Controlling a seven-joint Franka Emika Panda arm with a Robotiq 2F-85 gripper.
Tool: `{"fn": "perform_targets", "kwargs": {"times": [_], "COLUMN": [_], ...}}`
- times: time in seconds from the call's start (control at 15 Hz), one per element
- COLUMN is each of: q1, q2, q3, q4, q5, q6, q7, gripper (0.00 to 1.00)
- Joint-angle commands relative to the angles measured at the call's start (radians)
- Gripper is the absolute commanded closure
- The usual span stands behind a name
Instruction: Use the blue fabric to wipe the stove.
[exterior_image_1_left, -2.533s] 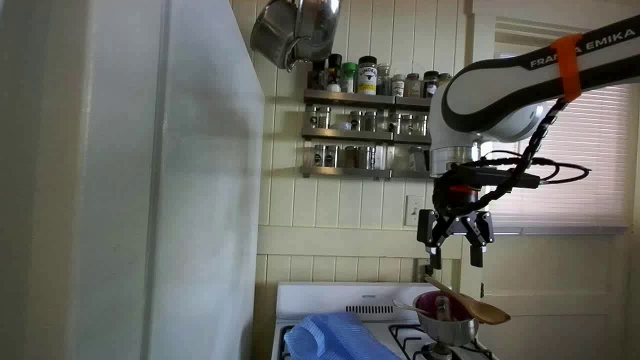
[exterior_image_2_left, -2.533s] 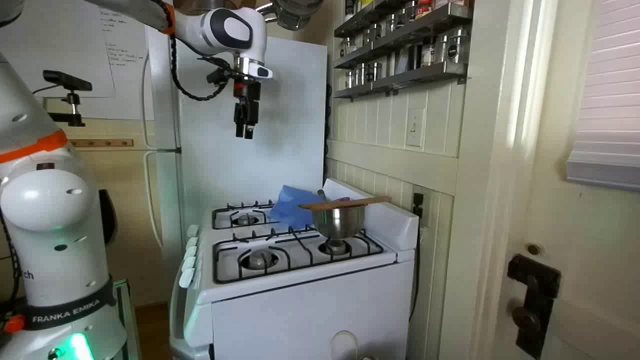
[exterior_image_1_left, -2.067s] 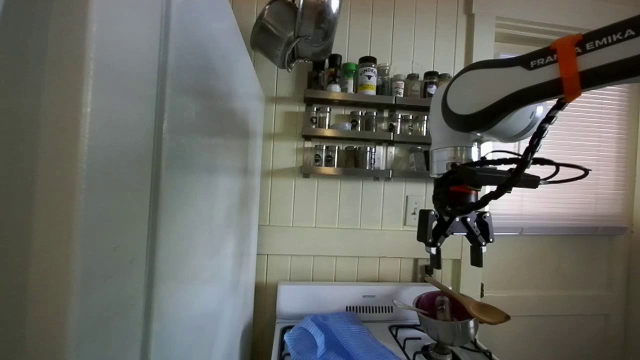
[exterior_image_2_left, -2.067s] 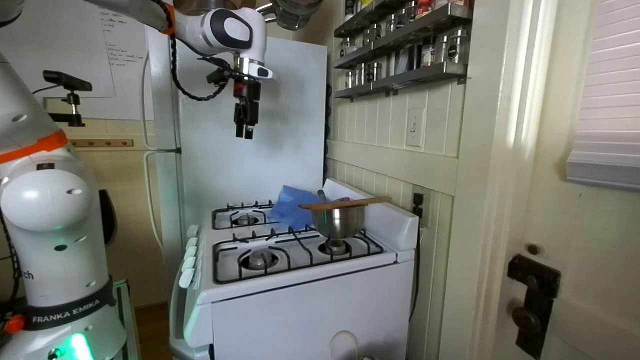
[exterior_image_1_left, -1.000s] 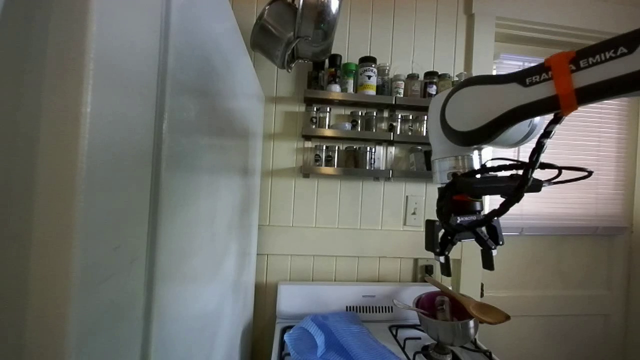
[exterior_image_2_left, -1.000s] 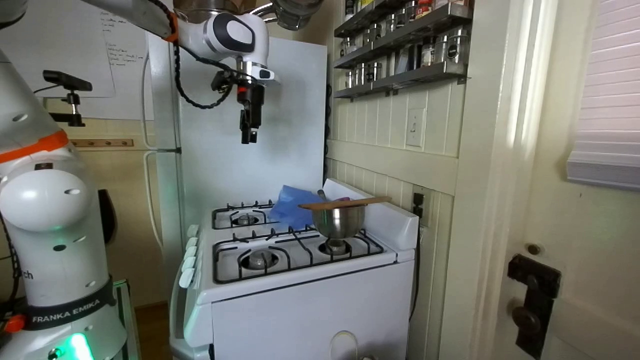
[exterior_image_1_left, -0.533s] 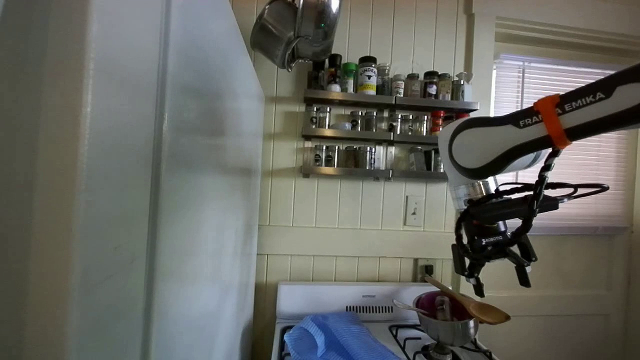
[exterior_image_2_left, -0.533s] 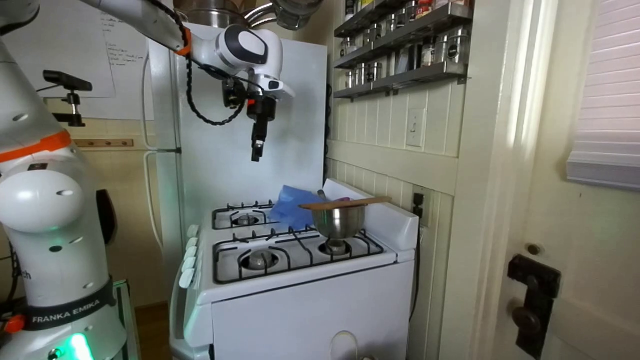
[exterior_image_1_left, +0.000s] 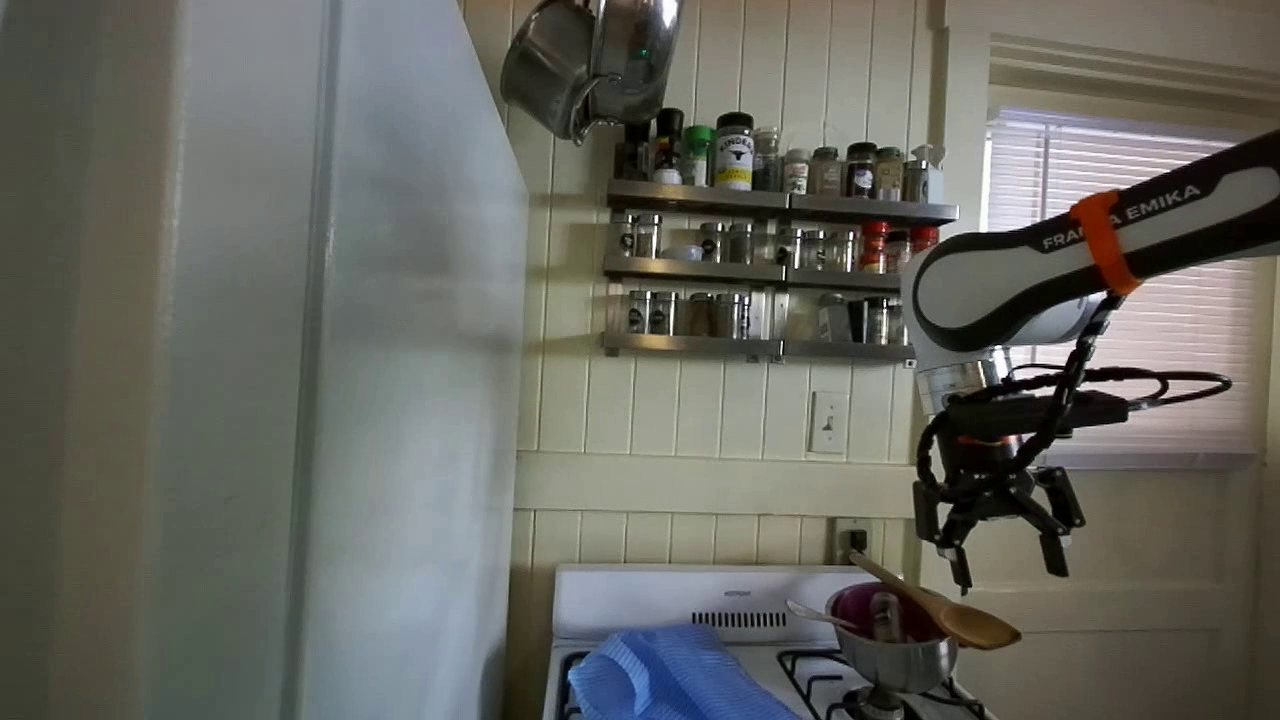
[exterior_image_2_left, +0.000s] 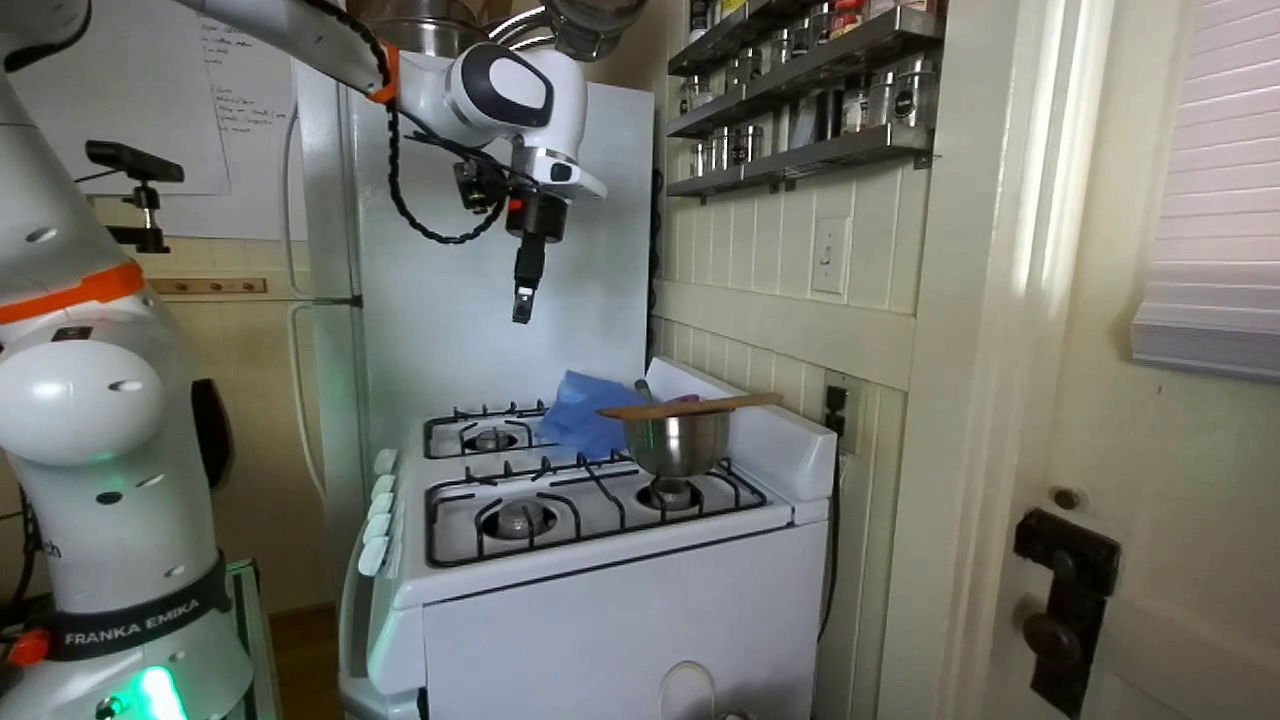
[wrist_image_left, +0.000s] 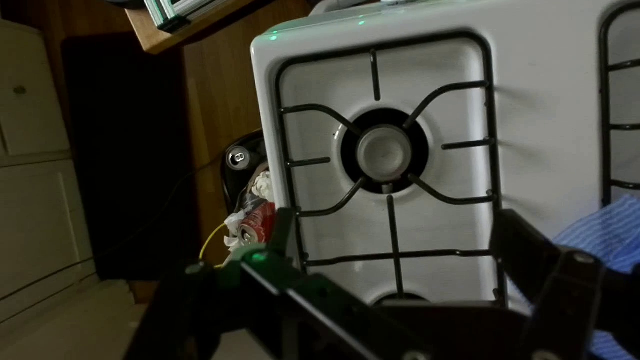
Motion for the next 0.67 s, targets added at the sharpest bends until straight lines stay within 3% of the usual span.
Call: {"fn": "perform_targets", "kwargs": {"times": [0.0, 0.27, 0.33, 0.6], "q1": [-0.004, 0.019, 0.024, 0.031], "q2": [0.051, 0.11, 0.069, 0.079], "q3": [0.08, 0.151, 0.113, 0.11], "q4": [0.059, 0.143, 0.096, 0.106], "q5": [-0.068, -0.213, -0.159, -0.166], "q6": [0.059, 0.122, 0.113, 0.114], "q7": [0.181, 0.314, 0.264, 0.27], "gripper": [0.0, 0.0, 0.0, 0.0]}}
